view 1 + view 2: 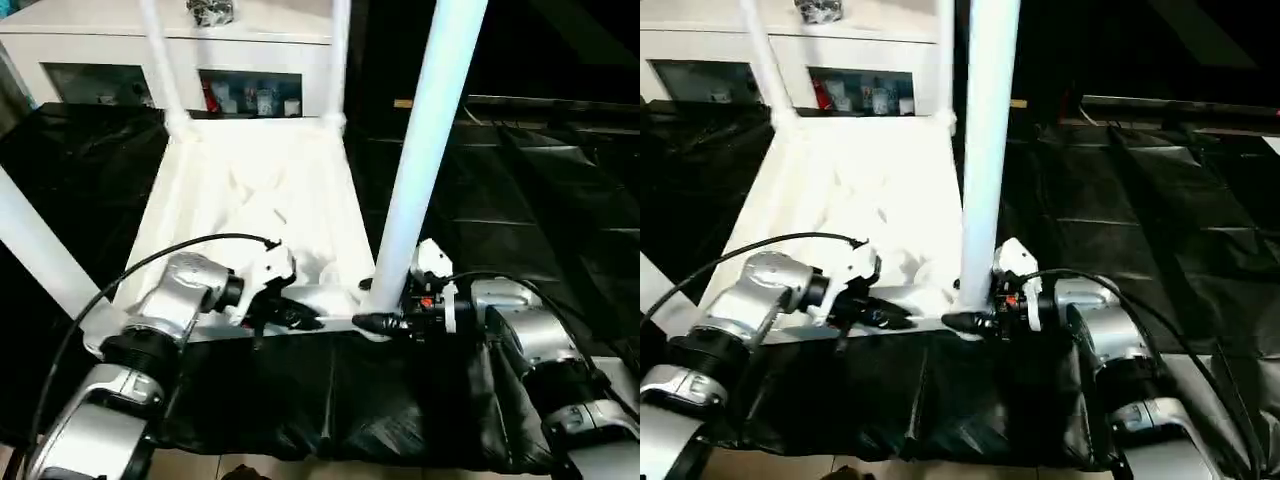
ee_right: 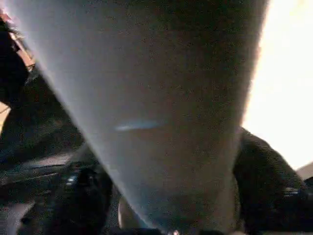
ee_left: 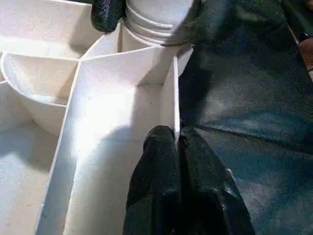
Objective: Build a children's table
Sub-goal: Rotate leg to tighten
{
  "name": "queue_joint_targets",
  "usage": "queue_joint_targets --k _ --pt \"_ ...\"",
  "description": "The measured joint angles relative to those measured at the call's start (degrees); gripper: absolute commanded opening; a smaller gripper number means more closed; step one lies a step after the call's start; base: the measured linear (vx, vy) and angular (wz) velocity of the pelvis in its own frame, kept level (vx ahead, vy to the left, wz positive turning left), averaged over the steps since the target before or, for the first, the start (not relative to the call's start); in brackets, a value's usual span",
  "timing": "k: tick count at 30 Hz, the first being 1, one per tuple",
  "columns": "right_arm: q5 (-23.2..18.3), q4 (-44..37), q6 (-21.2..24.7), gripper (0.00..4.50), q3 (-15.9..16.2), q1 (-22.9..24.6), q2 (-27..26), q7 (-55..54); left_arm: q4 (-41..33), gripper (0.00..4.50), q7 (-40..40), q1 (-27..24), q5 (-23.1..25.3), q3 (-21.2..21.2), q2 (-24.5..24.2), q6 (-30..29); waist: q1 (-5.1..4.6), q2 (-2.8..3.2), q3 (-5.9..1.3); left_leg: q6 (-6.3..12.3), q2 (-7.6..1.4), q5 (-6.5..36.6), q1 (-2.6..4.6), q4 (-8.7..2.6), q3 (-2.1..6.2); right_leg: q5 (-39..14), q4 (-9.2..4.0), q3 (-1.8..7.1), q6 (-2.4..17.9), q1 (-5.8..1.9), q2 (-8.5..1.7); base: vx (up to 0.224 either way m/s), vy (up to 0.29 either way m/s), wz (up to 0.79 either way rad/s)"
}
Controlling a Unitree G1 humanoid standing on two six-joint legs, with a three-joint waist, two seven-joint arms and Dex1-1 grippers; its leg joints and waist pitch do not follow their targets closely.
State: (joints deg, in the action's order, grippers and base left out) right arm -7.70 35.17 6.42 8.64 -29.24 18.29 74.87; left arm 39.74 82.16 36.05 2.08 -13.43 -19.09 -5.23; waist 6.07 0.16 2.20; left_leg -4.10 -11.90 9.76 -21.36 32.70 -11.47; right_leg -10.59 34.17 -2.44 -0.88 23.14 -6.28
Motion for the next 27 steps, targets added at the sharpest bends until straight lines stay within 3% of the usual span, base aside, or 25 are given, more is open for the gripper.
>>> queue_joint_targets --k 8,16,19,22,23,27 --pt "-0.73 -1.16 1.4 2.67 -0.44 0.87 -0.43 -0.57 0.01 0.0 0.2 0.0 -0.1 -0.06 -0.09 -0.08 0.42 -0.07 0.02 0.01 0.0 0.0 0.0 0.05 0.0 0.0 0.02 0.01 0.0 -0.01 -0.01 0.0 0.0 0.0" --pt "1.7 -1.02 0.88 2.61 -6.44 2.24 -7.69 -27.18 1.07 0.0 -12.99 0.78 2.16 1.99 4.26 -2.77 -1.51 -0.28 -0.05 -0.04 0.04 0.0 0.4 -0.03 0.0 -0.02 0.22 0.16 -0.06 -0.09 0.0 0.0 0.0 0.0" --pt "2.87 -1.08 1.72 2.61 -9.15 2.24 -11.68 -38.76 1.47 0.0 -18.57 1.11 3.01 2.41 6.92 -4.04 -2.18 0.01 -0.24 -0.05 0.09 0.0 0.4 -0.09 0.01 -0.15 0.2 0.19 -0.29 -0.09 0.0 0.0 0.0 0.0" --pt "4.27 -2.4 2.25 2.61 -9.83 2.61 -13.83 -45.97 1.49 0.0 -21.49 1.1 3.27 2.49 8.46 -4.85 -2.57 0.3 -0.46 -0.05 0.11 0.0 0.38 -0.11 0.01 -0.18 0.19 0.21 -0.34 -0.09 0.0 0.0 0.0 0.0" --pt "4.73 -2.86 1.98 2.96 -9.83 2.97 -13.9 -46.35 1.44 0.0 -21.64 1.08 3.27 2.45 8.59 -4.85 -2.58 0.37 -0.49 -0.05 0.12 0.0 0.37 -0.12 0.01 -0.19 0.19 0.21 -0.36 -0.09 0.0 0.0 0.0 0.0" --pt "5.35 -3.7 0.37 3.41 -9.7 4.22 -13.78 -46.3 0.47 0.0 -21.11 0.66 3.27 2.34 8.77 -4.85 -2.47 0.46 -0.54 -0.04 0.12 0.0 0.28 -0.15 0.02 -0.13 0.17 0.2 -0.25 -0.08 -0.01 0.0 0.0 0.0"
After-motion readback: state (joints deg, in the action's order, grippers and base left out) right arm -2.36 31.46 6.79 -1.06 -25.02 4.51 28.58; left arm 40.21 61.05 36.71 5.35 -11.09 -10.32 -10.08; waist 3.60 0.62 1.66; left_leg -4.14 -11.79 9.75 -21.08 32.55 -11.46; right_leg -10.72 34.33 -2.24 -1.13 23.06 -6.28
